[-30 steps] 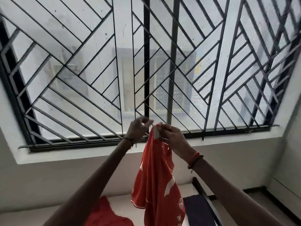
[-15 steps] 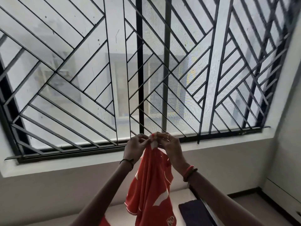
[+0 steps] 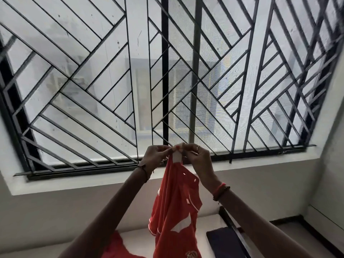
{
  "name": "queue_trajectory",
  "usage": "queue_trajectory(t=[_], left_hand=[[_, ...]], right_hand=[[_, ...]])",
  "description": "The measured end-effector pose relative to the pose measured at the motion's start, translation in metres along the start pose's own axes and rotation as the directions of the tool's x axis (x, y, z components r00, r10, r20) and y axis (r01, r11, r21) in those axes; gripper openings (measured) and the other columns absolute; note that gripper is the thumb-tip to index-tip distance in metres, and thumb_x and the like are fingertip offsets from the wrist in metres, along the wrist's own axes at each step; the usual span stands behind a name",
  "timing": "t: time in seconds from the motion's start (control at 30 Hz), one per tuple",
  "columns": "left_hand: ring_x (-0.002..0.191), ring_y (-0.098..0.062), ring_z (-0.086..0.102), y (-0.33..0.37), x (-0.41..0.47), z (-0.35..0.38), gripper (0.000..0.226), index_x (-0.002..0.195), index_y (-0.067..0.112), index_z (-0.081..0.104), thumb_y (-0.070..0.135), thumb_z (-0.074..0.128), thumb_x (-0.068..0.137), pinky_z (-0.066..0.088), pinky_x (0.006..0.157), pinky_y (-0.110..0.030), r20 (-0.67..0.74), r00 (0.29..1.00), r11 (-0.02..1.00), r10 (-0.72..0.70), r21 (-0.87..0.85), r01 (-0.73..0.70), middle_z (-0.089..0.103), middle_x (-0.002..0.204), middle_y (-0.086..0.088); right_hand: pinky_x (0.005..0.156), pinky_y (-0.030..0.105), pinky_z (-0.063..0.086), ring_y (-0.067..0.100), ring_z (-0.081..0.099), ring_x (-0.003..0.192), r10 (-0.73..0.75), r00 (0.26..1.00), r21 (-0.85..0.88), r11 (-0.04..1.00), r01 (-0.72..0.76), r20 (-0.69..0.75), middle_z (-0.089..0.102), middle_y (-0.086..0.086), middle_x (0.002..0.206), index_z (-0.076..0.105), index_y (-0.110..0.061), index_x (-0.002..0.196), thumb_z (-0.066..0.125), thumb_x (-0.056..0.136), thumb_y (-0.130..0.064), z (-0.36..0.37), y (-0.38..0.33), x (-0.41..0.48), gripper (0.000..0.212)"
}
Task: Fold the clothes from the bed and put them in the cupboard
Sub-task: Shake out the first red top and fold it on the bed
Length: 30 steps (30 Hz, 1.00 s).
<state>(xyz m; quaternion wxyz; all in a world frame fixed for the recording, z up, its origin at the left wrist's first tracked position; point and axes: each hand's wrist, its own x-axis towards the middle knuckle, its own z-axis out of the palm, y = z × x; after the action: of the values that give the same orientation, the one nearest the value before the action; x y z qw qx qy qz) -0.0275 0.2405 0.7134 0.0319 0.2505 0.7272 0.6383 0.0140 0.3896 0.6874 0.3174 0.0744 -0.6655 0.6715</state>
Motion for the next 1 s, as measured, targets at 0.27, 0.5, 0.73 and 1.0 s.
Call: queue_trajectory(t=[0.27,0.5,0.73,1.0], left_hand=[[0.064,0.004,0.06,0.003,-0.001,-0.004,0.026,0.099,0.0,0.071,0.021,0.067,0.085,0.045,0.057,-0.007,-0.066,0.997,0.996,-0.031,-0.082,0.025,0.068,0.08,-0.004],[0.056,0.015,0.056,0.006,-0.002,-0.011,0.026,0.1,0.001,0.071,0.022,0.067,0.086,0.039,0.052,-0.002,-0.144,0.989,0.999,-0.018,-0.041,0.012,0.067,0.081,0.001],[0.058,0.014,0.056,0.001,-0.004,-0.014,0.028,0.1,0.0,0.072,0.023,0.069,0.084,0.04,0.053,-0.003,-0.152,0.988,0.998,-0.038,-0.047,0.031,0.07,0.086,-0.003],[0.055,0.013,0.054,-0.004,-0.007,-0.022,0.027,0.098,0.003,0.073,0.025,0.07,0.083,0.041,0.053,-0.004,-0.159,0.984,0.996,-0.079,-0.039,0.074,0.068,0.078,0.001]], right_hand=[[0.058,0.015,0.05,0.001,0.062,0.058,0.125,0.984,-0.09,0.989,-0.114,0.129,0.065,-0.005,0.065,0.061,-0.014,0.086,0.068,0.081,0.002,-0.012,0.021,-0.009,0.018],[0.059,0.01,0.046,-0.006,0.058,0.06,0.215,0.945,-0.23,0.96,-0.159,0.246,0.068,-0.013,0.064,0.068,-0.005,0.097,0.064,0.083,0.008,-0.027,0.041,-0.029,0.019],[0.057,0.012,0.043,-0.001,0.057,0.061,0.252,0.923,-0.198,0.96,-0.199,0.292,0.064,-0.008,0.068,0.069,-0.008,0.083,0.068,0.084,-0.005,-0.024,0.025,-0.02,0.003],[0.062,0.005,0.039,-0.014,0.052,0.059,0.047,0.958,-0.421,0.904,0.08,0.283,0.06,-0.01,0.071,0.064,-0.019,0.083,0.07,0.075,-0.007,-0.02,0.008,-0.004,0.016]])
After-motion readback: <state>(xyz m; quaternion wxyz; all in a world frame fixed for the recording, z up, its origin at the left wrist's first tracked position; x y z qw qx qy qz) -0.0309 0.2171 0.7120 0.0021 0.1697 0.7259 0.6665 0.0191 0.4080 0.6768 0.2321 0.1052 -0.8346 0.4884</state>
